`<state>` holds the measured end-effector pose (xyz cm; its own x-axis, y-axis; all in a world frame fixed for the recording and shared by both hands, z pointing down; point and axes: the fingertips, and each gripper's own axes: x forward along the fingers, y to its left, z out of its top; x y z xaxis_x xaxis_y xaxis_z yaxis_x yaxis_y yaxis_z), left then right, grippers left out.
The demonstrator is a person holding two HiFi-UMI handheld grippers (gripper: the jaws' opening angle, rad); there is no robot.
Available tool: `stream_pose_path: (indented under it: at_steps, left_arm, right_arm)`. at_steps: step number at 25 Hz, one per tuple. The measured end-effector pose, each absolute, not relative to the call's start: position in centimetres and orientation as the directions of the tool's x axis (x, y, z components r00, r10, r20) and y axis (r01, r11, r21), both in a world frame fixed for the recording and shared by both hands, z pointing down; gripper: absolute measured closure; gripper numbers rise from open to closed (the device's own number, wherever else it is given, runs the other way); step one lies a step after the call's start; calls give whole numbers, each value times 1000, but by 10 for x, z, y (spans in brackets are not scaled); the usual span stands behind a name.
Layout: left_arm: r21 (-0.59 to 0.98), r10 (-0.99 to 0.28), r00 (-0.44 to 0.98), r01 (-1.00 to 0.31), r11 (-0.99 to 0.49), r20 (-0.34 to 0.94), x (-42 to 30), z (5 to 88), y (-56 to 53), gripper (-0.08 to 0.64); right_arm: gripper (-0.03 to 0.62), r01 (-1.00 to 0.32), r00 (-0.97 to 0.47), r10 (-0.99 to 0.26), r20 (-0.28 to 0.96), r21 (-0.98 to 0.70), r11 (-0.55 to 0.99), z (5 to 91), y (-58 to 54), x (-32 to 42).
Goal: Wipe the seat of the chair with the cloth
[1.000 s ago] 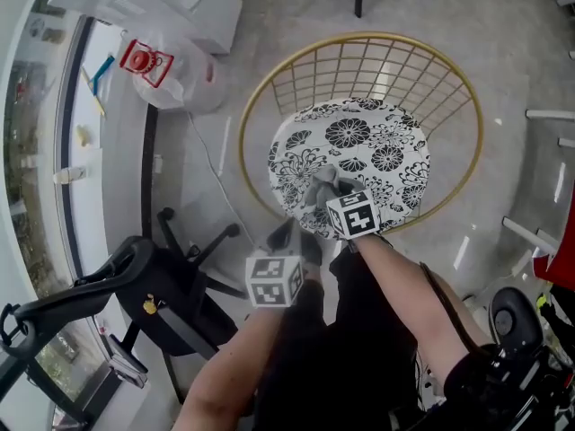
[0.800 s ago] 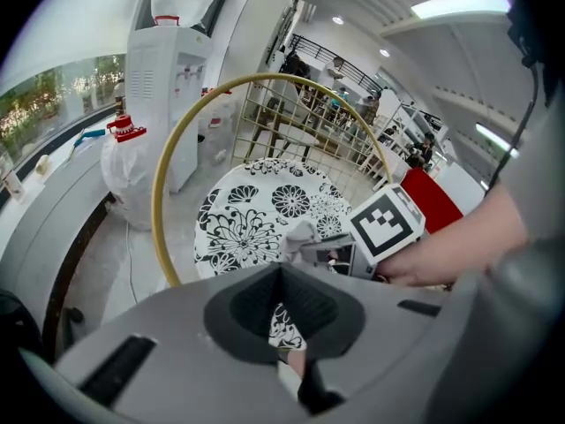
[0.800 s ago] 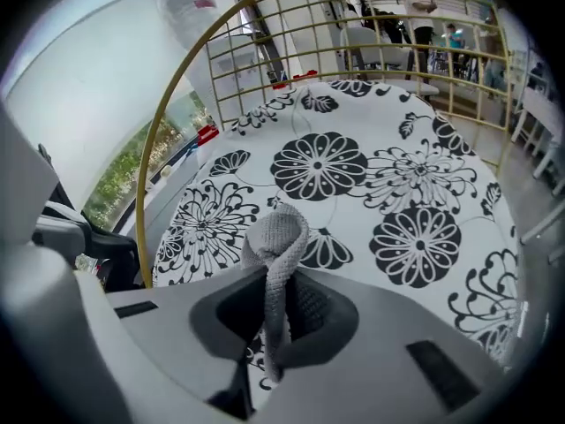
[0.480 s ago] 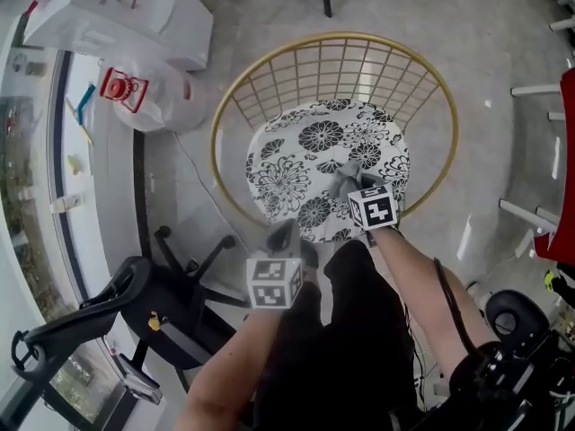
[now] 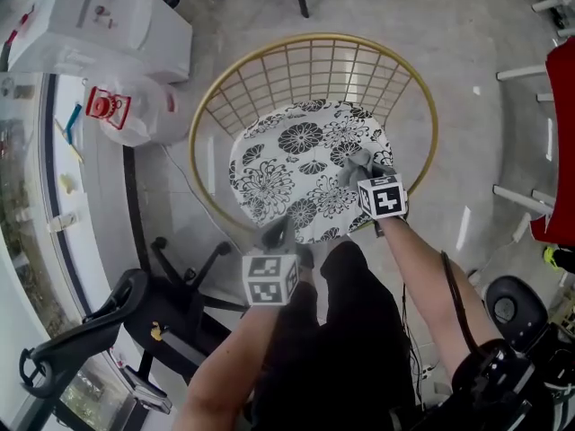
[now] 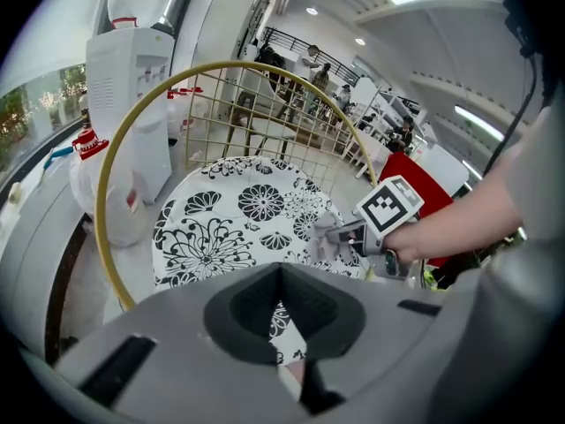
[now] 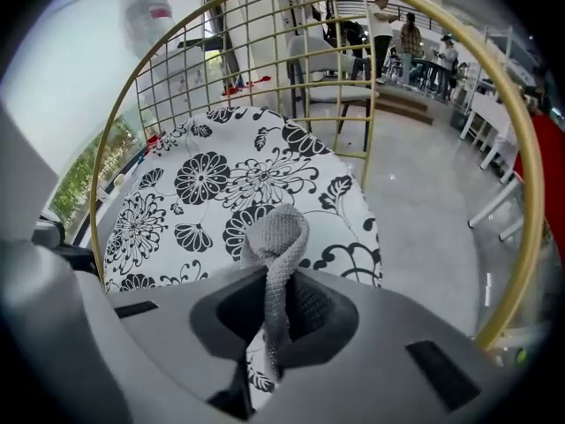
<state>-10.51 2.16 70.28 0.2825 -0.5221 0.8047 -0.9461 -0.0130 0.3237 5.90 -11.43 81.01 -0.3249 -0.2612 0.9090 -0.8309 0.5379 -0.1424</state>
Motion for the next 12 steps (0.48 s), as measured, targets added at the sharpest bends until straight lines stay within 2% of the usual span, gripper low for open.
stream_pose_path:
  at_steps: [6,12]
  left_arm:
    - [331,-533,289,-944,-18,795,-102,695,16,552]
    - [329,-559,263,-944,18,787,-118,686,15,552]
  right_arm:
    - [565,-850,-259,-312,914,-63,523,795,-129,93]
    - [565,-831,-293,-361,885,-49,554,765,-133,79]
